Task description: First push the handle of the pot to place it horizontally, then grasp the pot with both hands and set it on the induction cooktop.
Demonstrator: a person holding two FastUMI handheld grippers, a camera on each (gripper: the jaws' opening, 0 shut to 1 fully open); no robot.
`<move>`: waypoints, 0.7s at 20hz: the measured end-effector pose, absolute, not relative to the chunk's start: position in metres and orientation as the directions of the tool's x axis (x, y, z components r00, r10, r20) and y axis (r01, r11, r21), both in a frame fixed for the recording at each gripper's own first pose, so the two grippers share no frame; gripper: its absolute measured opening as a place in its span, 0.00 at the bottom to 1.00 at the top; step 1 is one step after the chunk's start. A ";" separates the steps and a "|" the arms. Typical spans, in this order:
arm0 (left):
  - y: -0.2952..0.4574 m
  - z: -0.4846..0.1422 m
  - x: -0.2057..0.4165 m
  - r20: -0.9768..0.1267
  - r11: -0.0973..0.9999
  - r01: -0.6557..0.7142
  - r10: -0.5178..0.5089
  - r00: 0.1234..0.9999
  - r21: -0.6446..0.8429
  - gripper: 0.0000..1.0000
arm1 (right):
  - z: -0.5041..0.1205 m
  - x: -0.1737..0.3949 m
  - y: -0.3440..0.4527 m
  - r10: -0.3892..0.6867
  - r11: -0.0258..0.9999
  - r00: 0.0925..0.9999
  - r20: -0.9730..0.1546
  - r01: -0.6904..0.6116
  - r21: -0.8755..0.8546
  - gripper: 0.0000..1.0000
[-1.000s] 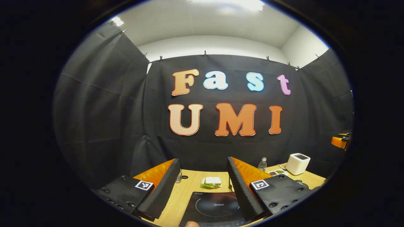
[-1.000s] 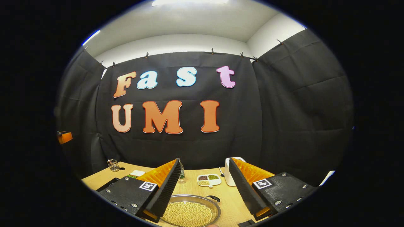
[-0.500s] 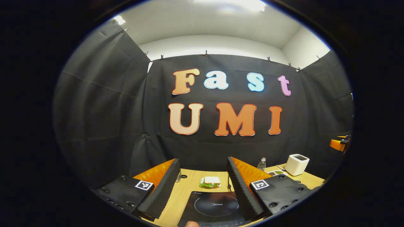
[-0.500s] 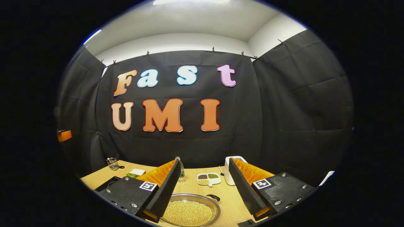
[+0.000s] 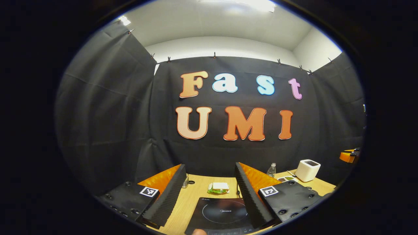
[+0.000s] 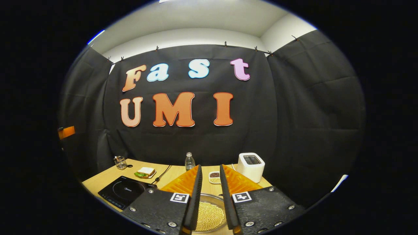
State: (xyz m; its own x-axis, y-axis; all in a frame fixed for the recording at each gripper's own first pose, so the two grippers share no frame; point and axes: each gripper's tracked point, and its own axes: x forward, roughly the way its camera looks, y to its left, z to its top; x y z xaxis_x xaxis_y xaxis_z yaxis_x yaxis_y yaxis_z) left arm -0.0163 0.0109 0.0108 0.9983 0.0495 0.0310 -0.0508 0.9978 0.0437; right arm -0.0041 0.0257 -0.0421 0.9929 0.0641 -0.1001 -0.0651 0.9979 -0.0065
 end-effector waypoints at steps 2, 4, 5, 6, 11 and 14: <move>0.012 0.011 -0.021 0.032 0.998 -0.051 0.050 0.998 0.044 0.97 | -0.053 -0.005 0.026 0.065 0.998 0.990 -0.122 -0.067 -0.007 0.27; 0.011 0.011 -0.021 0.032 0.998 -0.049 0.048 0.998 0.045 0.97 | -0.062 -0.006 0.032 0.086 0.996 0.987 -0.136 -0.087 0.002 0.19; 0.010 0.012 -0.022 0.033 0.998 -0.047 0.046 0.998 0.046 0.97 | -0.067 -0.007 0.035 0.099 0.995 0.984 -0.145 -0.098 0.015 0.15; 0.009 0.012 -0.023 0.034 0.998 -0.046 0.044 0.998 0.046 0.96 | -0.073 -0.008 0.036 0.107 0.994 0.982 -0.156 -0.105 0.022 0.14; 0.011 0.010 -0.024 0.033 0.998 -0.041 0.040 0.999 0.037 0.97 | -0.109 -0.016 0.043 0.122 0.992 0.964 -0.235 -0.123 0.010 0.00; 0.014 0.007 -0.023 0.025 0.999 -0.043 0.042 0.999 0.027 0.97 | -0.136 -0.026 0.054 0.150 0.987 0.945 -0.292 -0.161 -0.014 0.00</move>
State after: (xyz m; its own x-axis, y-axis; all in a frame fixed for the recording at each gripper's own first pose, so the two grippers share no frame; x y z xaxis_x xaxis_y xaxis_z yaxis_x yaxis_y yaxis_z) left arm -0.0234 0.0142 0.0069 0.9988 0.0419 0.0250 -0.0425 0.9987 0.0273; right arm -0.0263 0.0542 -0.1356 0.9446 0.1497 -0.2922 -0.1607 0.9869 -0.0136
